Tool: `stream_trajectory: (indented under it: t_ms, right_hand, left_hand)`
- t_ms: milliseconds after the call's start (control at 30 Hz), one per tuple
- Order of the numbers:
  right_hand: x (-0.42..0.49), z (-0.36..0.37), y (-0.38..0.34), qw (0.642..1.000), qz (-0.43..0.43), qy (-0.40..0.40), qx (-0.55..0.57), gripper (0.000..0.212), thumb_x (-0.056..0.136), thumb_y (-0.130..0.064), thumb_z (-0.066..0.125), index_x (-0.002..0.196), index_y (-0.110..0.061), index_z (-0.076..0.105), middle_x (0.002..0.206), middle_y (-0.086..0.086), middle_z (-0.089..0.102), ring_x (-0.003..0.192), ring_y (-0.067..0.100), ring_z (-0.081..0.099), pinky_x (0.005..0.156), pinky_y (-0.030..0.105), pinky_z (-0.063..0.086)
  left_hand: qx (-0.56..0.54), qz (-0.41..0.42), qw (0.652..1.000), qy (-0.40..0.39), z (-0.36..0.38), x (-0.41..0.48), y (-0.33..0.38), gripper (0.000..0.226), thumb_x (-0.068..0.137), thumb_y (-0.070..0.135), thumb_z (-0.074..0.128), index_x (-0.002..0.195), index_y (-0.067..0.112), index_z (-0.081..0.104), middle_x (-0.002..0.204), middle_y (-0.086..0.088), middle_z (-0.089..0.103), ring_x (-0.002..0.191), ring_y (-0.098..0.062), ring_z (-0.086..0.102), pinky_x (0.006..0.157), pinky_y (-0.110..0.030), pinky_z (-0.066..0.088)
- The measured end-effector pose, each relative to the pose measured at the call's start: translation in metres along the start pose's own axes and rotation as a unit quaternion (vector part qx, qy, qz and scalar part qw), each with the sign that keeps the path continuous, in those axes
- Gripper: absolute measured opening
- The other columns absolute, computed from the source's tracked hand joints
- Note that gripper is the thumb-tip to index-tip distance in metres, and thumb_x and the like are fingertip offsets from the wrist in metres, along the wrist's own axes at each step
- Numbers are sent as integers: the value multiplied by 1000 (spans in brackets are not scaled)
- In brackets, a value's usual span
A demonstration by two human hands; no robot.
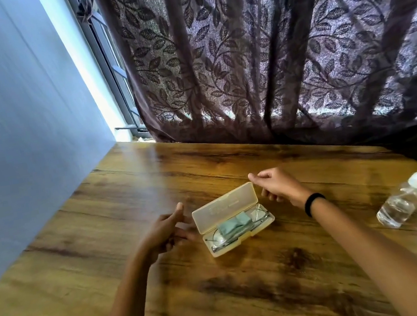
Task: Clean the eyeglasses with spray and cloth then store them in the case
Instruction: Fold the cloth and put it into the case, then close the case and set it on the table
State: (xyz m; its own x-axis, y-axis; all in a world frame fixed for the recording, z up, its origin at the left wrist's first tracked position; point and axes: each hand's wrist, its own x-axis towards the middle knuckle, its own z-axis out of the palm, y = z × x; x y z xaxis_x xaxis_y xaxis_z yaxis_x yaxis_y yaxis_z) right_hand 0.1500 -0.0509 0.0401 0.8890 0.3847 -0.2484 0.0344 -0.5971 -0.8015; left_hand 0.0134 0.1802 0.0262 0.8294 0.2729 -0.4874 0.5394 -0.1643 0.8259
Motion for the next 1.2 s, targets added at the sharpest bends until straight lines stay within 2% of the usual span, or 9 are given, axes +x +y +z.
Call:
stream_trajectory:
  t_ms: [67, 267, 533, 633, 700, 867, 1000, 1100, 1200]
  right_hand:
    - [-1, 3, 2, 997, 23, -17, 67, 34, 91, -43, 49, 104, -14, 61, 63, 0, 54, 50, 9, 43, 40, 17, 31]
    - [-4, 6, 10, 986, 8, 4, 164, 27, 88, -34, 58, 83, -8, 65, 62, 2, 58, 45, 5, 47, 38, 12, 35]
    - [-26, -8, 23, 967, 11, -32, 251, 11, 82, -17, 65, 82, -7, 68, 71, 5, 65, 60, 10, 57, 49, 15, 46]
    - [-43, -8, 35, 973, 12, -45, 228, 12, 81, -13, 66, 93, -11, 68, 86, 6, 69, 69, 10, 58, 56, 16, 48]
    - [-53, -6, 41, 982, 7, -35, 187, 14, 81, -13, 66, 94, -17, 67, 91, 5, 68, 72, 10, 58, 57, 16, 49]
    - [-63, 0, 48, 992, -31, -5, 120, 20, 80, -16, 69, 99, -20, 65, 72, 5, 62, 63, 10, 55, 52, 16, 47]
    - [-65, 4, 52, 992, -9, -3, 126, 19, 80, -13, 69, 94, -24, 62, 73, 4, 63, 62, 11, 56, 53, 18, 49]
    - [-66, 9, 58, 997, 2, 10, 82, 19, 80, -5, 67, 91, -20, 63, 79, 3, 64, 64, 14, 59, 63, 30, 53]
    - [-64, 12, 59, 994, 6, 40, 106, 20, 85, -1, 60, 94, -18, 63, 78, -1, 64, 61, 10, 59, 58, 22, 53]
  left_hand:
    - [-58, -3, 998, -32, 5, -2, -1, 49, 90, 53, 40, 98, 11, 65, 61, -2, 69, 39, -4, 47, 33, -13, 27]
    - [-92, 45, 995, 9, 18, -2, -1, 48, 86, 46, 52, 100, 2, 66, 68, -6, 70, 39, -3, 43, 33, -11, 28]
    - [-59, 89, 994, 26, 23, -11, 0, 33, 82, 33, 64, 98, 4, 67, 68, -4, 68, 41, -1, 43, 36, -11, 32]
    - [13, 116, 993, -23, 22, -16, -3, 21, 83, 24, 65, 101, 12, 64, 64, 3, 69, 43, 0, 49, 39, -11, 35]
    - [38, 119, 991, -52, 25, -20, -5, 24, 83, 20, 65, 106, 15, 58, 69, 1, 70, 46, 2, 54, 40, -10, 37]
    - [111, 149, 980, -69, 29, -18, -11, 38, 81, 17, 68, 116, 17, 53, 78, -1, 66, 48, 3, 58, 41, -9, 39]
    - [177, 165, 965, -97, 28, -7, -20, 43, 78, 17, 71, 117, 17, 52, 83, 4, 65, 60, 4, 62, 49, -12, 46]
    - [248, 211, 944, -58, 27, 8, -35, 50, 69, 27, 78, 114, 23, 57, 94, 3, 67, 74, -2, 64, 64, -25, 56]
    - [271, 238, 932, -29, 30, 17, -45, 43, 69, 20, 78, 104, 32, 56, 91, 9, 66, 71, 7, 60, 64, -18, 51]
